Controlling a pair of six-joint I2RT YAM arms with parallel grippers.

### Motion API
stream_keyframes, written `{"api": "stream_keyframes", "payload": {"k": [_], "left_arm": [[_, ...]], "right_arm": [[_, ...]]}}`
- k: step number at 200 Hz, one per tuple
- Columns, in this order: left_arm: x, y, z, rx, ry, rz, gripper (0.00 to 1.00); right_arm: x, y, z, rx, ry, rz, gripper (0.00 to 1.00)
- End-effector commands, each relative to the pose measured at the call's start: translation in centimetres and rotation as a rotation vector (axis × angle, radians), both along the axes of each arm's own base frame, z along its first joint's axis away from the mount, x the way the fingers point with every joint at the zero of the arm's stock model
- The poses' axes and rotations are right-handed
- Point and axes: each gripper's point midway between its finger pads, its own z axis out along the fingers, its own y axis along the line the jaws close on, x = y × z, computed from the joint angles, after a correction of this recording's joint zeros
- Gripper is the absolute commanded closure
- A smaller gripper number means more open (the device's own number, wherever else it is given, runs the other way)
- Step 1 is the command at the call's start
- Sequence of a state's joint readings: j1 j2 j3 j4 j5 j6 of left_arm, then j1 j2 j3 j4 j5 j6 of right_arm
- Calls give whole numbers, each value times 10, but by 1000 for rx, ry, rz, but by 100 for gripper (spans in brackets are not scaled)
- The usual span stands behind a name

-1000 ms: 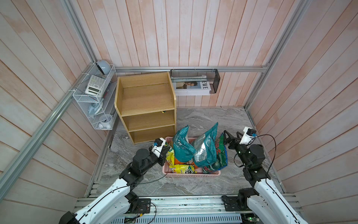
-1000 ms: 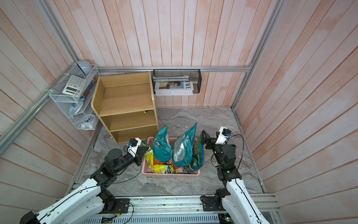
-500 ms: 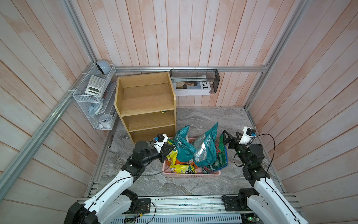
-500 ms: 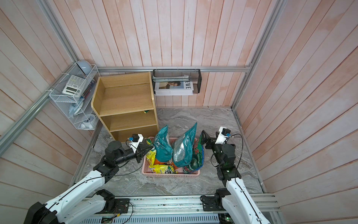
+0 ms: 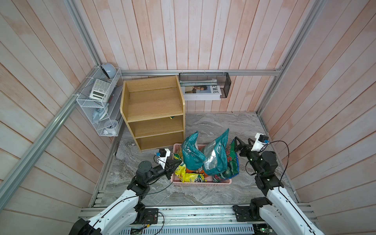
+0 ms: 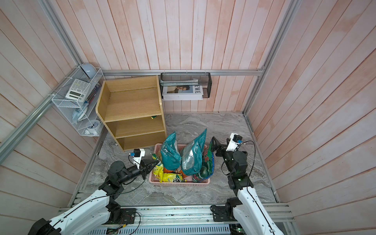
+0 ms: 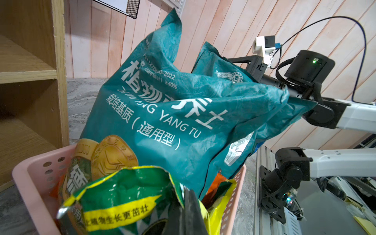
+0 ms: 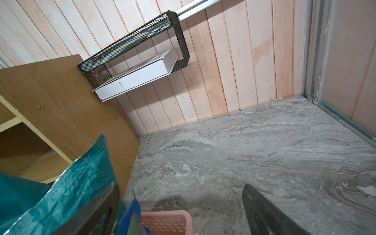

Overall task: Take down the fertilizer bag from the shelf
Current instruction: Place the fertilizer bag in the storage box.

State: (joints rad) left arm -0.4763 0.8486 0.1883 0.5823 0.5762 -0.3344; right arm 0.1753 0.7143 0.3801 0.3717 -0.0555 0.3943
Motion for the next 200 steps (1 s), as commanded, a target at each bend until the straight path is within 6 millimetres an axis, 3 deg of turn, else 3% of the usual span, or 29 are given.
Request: {"api": "stream_keyframes", "payload": {"k": [1,18,24,37,54,73,119,146,172,200], "left_arm": [[-1,1,8,-65,-19,8,100],[1,3,14,-73,-8,29,99],[5,5,16,-76,8,55,84],[8,8,25,-78,30,80,37],[10,12,44,-104,52,111,0],[12,18,61,-129,78,154,0],[22,32,85,-143,174,266,0],[45,61,90,-91,187,479,0],[85,64,77,-56,296,552,0],[127,48,59,13,394,536,0]], "right_arm": [[-2,7,8,22,-30,41,2],[-4,16,14,23,-41,90,2],[-5,16,18,24,-35,91,2],[-11,16,31,12,-34,86,2],[-27,25,56,1,-93,114,2],[-46,45,78,-35,-121,185,2],[-75,92,99,-130,-93,330,2],[-96,118,110,-156,-109,411,2],[-101,125,99,-189,-83,420,2],[-99,111,61,-241,12,362,2]]}}
